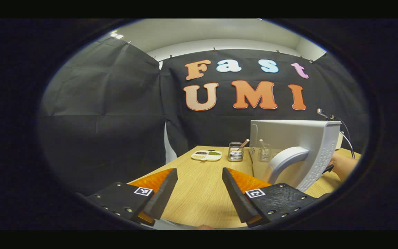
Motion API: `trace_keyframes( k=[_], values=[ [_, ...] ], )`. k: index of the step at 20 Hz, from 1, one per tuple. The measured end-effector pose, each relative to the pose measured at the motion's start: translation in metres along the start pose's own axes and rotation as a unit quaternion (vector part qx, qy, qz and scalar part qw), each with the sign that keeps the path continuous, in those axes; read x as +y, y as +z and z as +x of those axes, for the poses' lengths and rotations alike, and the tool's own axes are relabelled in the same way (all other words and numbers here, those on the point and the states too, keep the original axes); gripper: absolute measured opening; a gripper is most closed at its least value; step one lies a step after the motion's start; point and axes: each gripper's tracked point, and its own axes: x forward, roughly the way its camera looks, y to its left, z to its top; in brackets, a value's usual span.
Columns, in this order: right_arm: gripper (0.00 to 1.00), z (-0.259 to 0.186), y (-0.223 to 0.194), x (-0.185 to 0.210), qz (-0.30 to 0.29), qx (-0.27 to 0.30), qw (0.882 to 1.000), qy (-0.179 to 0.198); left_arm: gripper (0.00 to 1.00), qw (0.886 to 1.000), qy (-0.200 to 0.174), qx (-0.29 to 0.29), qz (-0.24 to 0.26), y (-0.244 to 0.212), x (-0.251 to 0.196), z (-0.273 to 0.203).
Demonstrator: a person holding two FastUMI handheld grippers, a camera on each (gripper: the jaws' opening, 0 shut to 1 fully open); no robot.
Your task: Open the microwave oven with the left hand, put the food in, and close the microwave oven.
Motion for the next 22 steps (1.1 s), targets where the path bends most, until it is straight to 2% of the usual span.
trace_keyframes(
  k=[2,6,12,14,15,17,18,19,22],
  values=[
    [0.67,-0.02,0.004,0.002,-0.013,-0.008,1.0,0.013,0.82,1.0,-0.005,0.0,0.002,0.0,-0.009,-0.004],
    [0.67,-0.074,0.018,0.004,-0.034,-0.026,0.998,0.042,0.82,1.0,-0.021,-0.003,-0.003,0.004,-0.03,-0.011],
    [0.77,-0.172,0.069,-0.003,-0.103,-0.083,0.987,0.095,0.82,0.998,-0.058,-0.011,0.003,0.012,-0.08,-0.018],
    [0.79,-0.195,0.077,-0.015,-0.105,-0.081,0.985,0.108,0.81,0.997,-0.072,-0.008,0.009,0.011,-0.101,-0.017],
    [0.83,-0.204,0.077,-0.021,-0.103,-0.075,0.985,0.113,0.82,0.997,-0.079,-0.007,0.011,0.012,-0.113,-0.017],
    [0.89,-0.222,0.086,-0.04,-0.099,-0.075,0.986,0.112,0.81,0.995,-0.099,-0.01,0.009,0.013,-0.14,-0.016],
    [0.9,-0.228,0.092,-0.052,-0.101,-0.078,0.986,0.106,0.81,0.994,-0.11,-0.01,0.004,0.014,-0.154,-0.014],
    [0.86,-0.233,0.096,-0.064,-0.105,-0.08,0.986,0.097,0.81,0.993,-0.12,-0.011,0.0,0.014,-0.168,-0.013],
    [0.91,-0.25,0.113,-0.094,-0.118,-0.092,0.985,0.082,0.81,0.988,-0.156,-0.007,-0.006,0.014,-0.209,-0.011]
  ],
)
